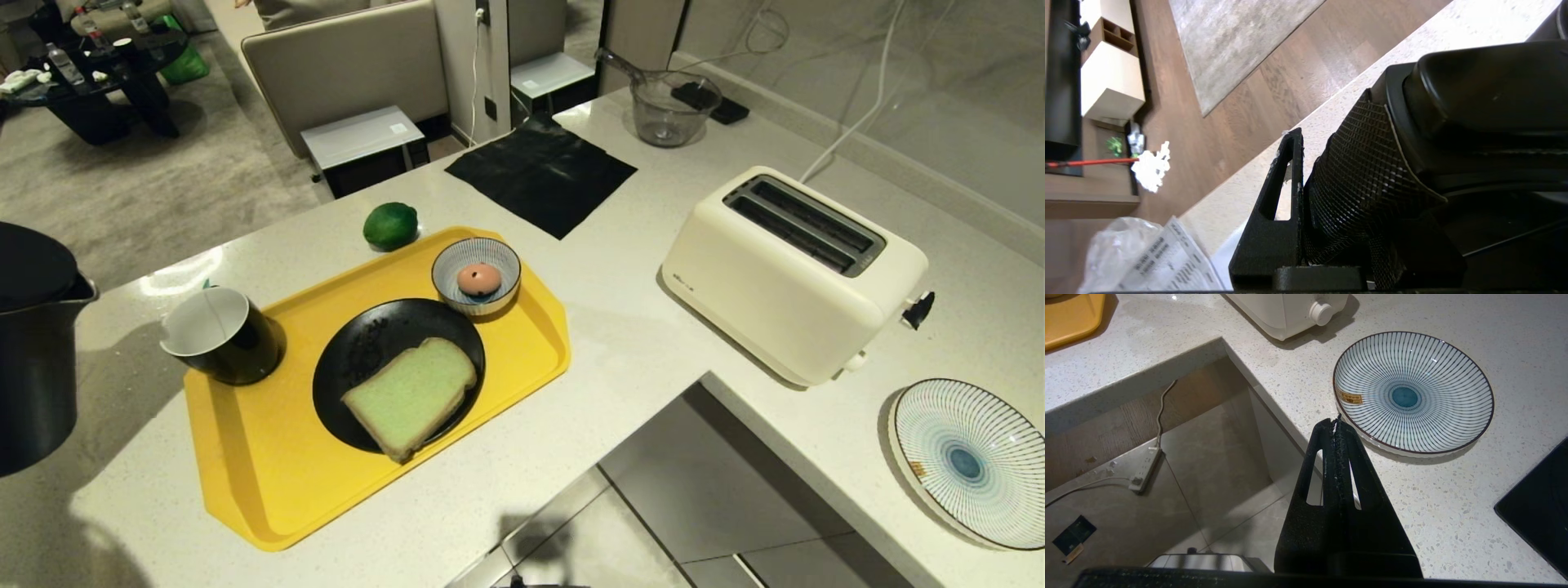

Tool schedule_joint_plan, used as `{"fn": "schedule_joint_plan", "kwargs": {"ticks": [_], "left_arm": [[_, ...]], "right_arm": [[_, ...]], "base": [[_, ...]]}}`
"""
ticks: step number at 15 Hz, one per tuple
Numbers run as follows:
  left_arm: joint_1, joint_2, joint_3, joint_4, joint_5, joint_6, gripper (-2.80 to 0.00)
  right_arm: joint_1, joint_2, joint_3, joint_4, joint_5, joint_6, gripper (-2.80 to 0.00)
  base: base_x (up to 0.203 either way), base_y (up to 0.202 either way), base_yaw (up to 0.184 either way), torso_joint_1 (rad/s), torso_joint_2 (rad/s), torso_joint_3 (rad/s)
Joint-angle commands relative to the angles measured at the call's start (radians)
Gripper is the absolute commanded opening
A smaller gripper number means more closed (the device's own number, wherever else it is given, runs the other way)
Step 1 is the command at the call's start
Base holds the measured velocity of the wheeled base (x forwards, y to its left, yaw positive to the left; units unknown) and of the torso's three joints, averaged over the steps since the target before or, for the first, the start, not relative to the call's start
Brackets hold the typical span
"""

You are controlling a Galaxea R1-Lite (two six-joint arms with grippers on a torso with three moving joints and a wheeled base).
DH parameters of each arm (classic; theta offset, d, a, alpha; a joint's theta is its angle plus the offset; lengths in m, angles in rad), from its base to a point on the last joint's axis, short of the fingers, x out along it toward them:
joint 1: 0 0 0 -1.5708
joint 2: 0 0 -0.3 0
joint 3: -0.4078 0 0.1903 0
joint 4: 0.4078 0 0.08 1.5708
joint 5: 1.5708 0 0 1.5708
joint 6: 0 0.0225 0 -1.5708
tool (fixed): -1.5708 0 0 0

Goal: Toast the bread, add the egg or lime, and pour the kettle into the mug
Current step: Pour water into a cup

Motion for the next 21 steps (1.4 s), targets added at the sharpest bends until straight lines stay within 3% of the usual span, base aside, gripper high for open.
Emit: {"fn": "schedule_joint_plan", "kwargs": {"ticks": [1, 7, 14, 21], "left_arm": [[0.002, 0.052, -0.033, -0.006, -0.001, 0.032, -2.8], [0.011, 0.127, -0.181, 0.087, 0.004, 0.184, -2.8], [-0.111, 0.142, -0.229, 0.076, 0.005, 0.192, -2.8], [-0.132, 0.156, -0.248, 0.076, 0.001, 0.263, -2.8]], "right_arm": [[0.0, 0.002, 0.026, -0.001, 0.0, 0.001, -2.8], [0.0, 0.002, 0.026, -0.001, 0.0, 0.001, -2.8], [0.0, 0.002, 0.026, -0.001, 0.0, 0.001, -2.8], [0.0, 0.002, 0.026, -0.001, 0.0, 0.001, -2.8]], "base": [[0.0, 0.0, 0.0, 0.0, 0.0, 0.0], [0.0, 0.0, 0.0, 0.0, 0.0, 0.0], [0.0, 0.0, 0.0, 0.0, 0.0, 0.0], [0.0, 0.0, 0.0, 0.0, 0.0, 0.0]]}}
